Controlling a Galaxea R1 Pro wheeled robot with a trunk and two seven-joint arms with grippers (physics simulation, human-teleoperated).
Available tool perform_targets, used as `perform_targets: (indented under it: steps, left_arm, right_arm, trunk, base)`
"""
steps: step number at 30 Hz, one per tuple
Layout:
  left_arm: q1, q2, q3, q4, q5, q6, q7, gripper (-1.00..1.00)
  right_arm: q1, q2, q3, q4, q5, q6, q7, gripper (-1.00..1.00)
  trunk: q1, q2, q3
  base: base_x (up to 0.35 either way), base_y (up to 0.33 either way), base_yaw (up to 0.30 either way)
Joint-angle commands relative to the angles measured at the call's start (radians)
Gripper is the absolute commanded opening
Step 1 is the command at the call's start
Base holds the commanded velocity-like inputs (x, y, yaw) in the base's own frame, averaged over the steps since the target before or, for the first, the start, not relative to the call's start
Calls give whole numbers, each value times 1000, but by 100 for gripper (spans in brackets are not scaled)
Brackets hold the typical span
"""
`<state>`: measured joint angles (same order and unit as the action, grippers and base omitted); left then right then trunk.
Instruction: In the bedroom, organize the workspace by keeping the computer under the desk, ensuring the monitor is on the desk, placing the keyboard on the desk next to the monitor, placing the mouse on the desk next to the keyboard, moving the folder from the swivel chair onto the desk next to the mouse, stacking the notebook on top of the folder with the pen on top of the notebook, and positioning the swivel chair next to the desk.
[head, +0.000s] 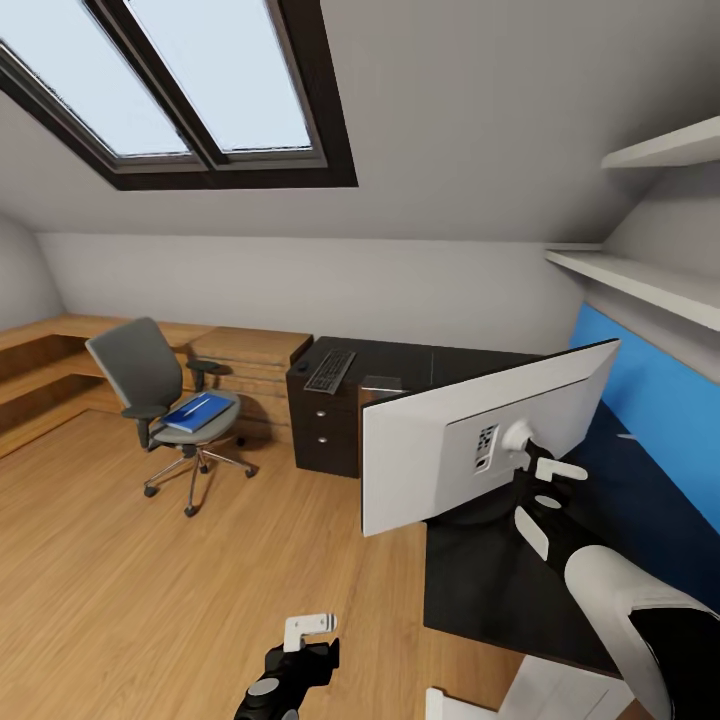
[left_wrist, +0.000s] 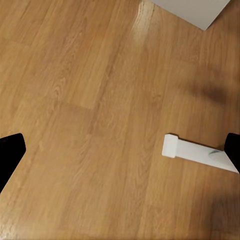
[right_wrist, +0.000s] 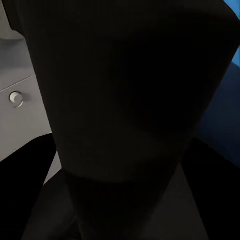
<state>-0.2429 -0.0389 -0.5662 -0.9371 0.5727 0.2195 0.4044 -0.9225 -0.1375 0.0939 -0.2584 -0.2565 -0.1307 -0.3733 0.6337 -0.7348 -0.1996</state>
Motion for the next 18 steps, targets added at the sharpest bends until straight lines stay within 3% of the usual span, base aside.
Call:
perform_targets:
  steps: [1, 18]
  left_arm:
    - [-1, 1, -3, -1, 7, 3, 8, 100]
    - [-1, 4, 2, -4, 7, 1, 7, 100]
  right_arm:
    - [-1, 0, 10, 1, -13, -4, -2, -100]
    - [-1, -1, 10, 0, -13, -4, -2, -100]
  trunk:
    - [0, -1, -2]
    - [0, -1, -2]
  base:
    - [0, 0, 0]
    - [0, 0, 0]
